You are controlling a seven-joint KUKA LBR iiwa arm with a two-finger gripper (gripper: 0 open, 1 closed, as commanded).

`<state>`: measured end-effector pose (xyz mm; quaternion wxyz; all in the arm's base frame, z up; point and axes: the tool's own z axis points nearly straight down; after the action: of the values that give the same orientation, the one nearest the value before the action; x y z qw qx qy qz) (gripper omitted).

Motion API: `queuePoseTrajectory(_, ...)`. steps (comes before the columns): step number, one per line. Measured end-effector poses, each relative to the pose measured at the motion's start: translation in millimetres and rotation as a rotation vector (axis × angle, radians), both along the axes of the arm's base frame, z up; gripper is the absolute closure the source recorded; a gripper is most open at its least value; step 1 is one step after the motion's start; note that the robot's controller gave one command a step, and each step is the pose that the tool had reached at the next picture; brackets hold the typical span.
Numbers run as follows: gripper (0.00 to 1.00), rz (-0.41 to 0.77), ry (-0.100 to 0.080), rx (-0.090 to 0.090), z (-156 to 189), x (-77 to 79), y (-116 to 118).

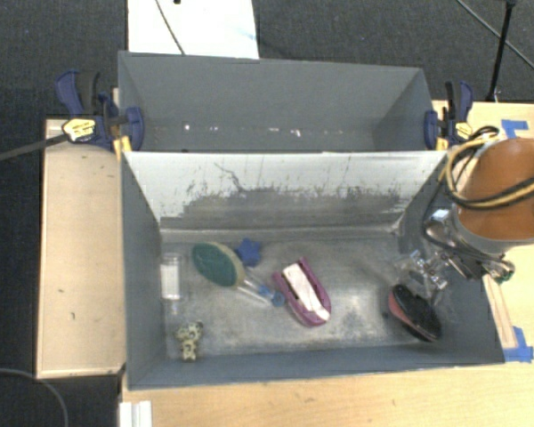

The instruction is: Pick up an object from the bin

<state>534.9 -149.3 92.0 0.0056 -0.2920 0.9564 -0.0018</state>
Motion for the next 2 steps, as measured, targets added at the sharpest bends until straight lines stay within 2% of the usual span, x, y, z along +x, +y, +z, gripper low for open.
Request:
queuePoseTrajectory(1, 0.00, 0.002, 0.002, 0.001, -1.0, -0.7, 0.5)
queuePoseTrajectory(2, 0.00, 0.399, 0.007, 0.019, -19.8, 6.9, 20.7)
